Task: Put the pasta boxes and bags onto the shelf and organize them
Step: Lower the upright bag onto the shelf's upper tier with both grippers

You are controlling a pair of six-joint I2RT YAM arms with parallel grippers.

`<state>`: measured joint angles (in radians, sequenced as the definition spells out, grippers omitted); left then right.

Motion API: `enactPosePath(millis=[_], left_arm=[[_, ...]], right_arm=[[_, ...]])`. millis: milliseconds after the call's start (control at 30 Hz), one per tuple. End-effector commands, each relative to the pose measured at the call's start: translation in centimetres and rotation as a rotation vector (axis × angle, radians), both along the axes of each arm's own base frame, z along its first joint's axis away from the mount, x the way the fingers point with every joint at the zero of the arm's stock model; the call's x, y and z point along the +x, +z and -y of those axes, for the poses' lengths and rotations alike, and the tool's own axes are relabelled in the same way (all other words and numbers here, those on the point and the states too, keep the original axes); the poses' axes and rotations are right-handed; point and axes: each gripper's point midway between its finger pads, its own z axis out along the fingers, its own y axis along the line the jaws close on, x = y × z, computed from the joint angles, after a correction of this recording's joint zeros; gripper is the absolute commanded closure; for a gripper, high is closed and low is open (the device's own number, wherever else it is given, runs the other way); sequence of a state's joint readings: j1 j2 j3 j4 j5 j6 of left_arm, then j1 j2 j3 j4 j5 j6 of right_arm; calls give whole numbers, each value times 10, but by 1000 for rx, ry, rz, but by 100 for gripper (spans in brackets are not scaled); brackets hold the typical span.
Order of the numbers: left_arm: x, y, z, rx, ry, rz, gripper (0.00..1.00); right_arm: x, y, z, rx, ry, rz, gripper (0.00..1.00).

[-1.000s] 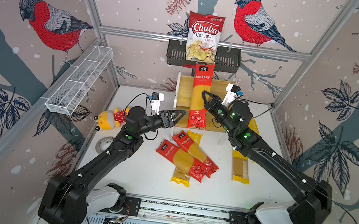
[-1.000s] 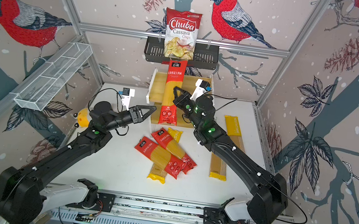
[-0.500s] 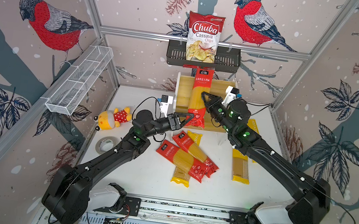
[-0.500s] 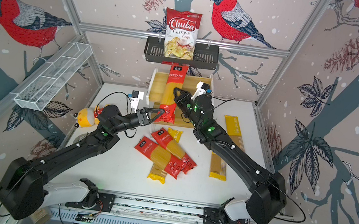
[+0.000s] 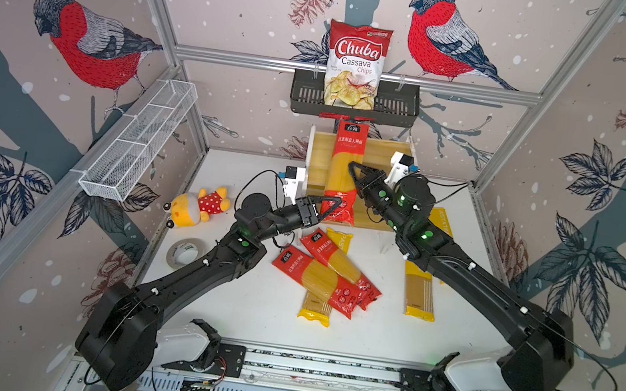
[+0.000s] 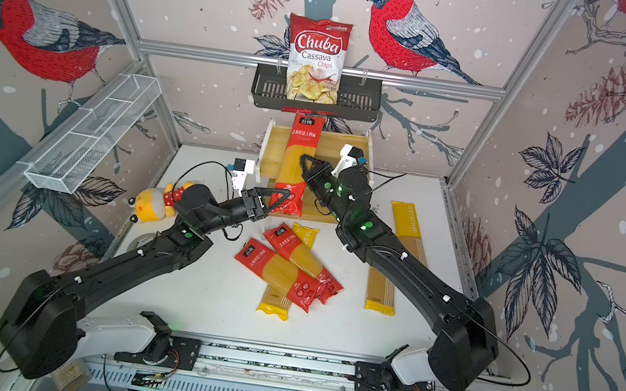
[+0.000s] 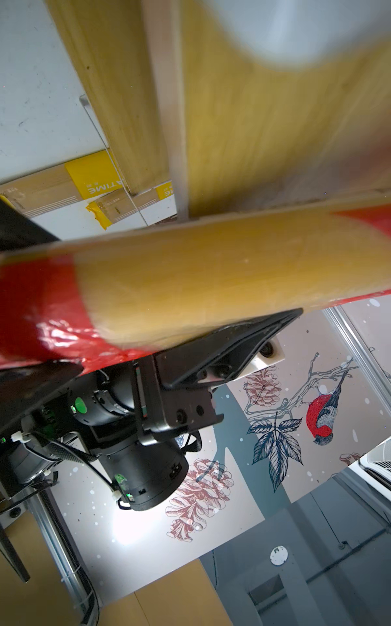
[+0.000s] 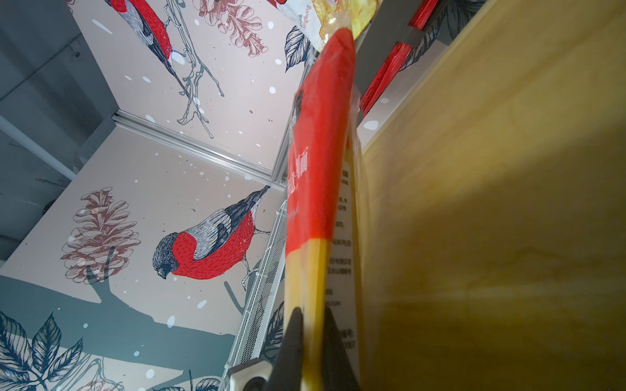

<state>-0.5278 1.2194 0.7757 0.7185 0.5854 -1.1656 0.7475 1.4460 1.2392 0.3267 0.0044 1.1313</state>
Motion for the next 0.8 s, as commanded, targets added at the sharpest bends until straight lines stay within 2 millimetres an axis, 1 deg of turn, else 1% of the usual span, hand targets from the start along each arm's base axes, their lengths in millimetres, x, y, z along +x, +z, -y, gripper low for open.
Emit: enactPosePath(millis=[0, 167, 300, 400, 533, 633, 767], left_arm=[[-2, 24, -2, -50, 10, 68, 63], [0, 28, -3, -62, 17, 60, 74], [2, 30, -4, -73, 26, 45, 80], [3, 30, -5, -86, 29, 40, 81], [4, 36, -8, -119, 42, 29, 84], [7, 40, -12, -133, 77, 10, 84], [9, 44, -13, -132, 109, -1, 84]], right_arm=[[-4, 23, 1, 59, 13, 71, 94], [-5, 16, 6, 34, 5, 59, 86], [-9, 9, 14, 14, -5, 47, 76], [-15, 8, 17, -11, 6, 52, 63], [-24, -2, 20, -64, 41, 37, 43], [-35, -13, 17, -88, 92, 20, 34], [-51, -28, 4, -119, 165, -5, 29]])
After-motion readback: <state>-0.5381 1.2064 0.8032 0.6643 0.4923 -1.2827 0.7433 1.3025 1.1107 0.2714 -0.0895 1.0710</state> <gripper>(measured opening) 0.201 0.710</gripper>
